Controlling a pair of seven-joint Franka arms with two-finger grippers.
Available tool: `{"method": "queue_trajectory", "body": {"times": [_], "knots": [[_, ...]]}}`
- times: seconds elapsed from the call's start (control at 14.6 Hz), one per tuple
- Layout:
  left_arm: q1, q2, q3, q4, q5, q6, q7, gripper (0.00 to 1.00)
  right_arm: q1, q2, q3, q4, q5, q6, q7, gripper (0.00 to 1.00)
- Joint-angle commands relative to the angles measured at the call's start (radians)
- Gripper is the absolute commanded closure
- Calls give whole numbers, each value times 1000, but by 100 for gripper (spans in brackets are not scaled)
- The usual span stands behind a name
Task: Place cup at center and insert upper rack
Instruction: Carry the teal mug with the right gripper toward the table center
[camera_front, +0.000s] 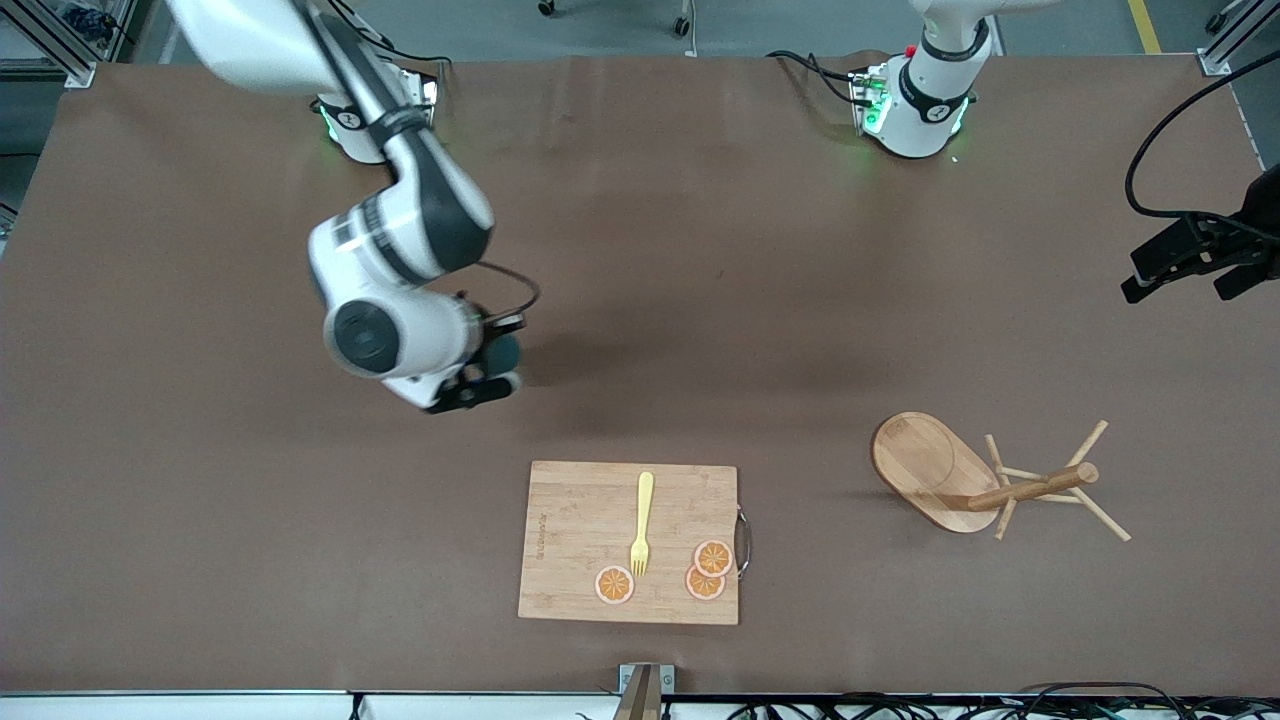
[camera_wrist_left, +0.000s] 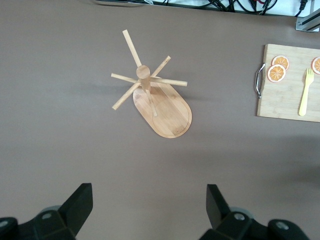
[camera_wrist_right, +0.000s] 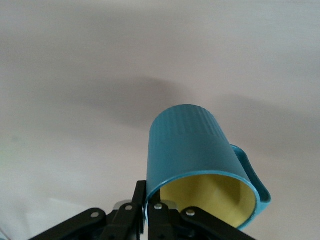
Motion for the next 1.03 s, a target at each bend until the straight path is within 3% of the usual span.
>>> {"method": "queue_trajectory", "body": {"times": [0.0, 0.34, 0.62, 0.96], "knots": [[5, -9, -5, 6, 5, -15, 7, 0, 137, 107, -13, 150, 6, -4, 150, 100], [5, -9, -5, 6, 5, -15, 7, 0, 245, 176, -11, 207, 16, 176, 331, 100], [5, -9, -5, 6, 5, -15, 7, 0, 330, 233, -11, 209, 13, 231, 390, 100], [5, -9, -5, 6, 5, -15, 7, 0, 378, 310, -11, 292, 12, 268, 447, 100]]}}
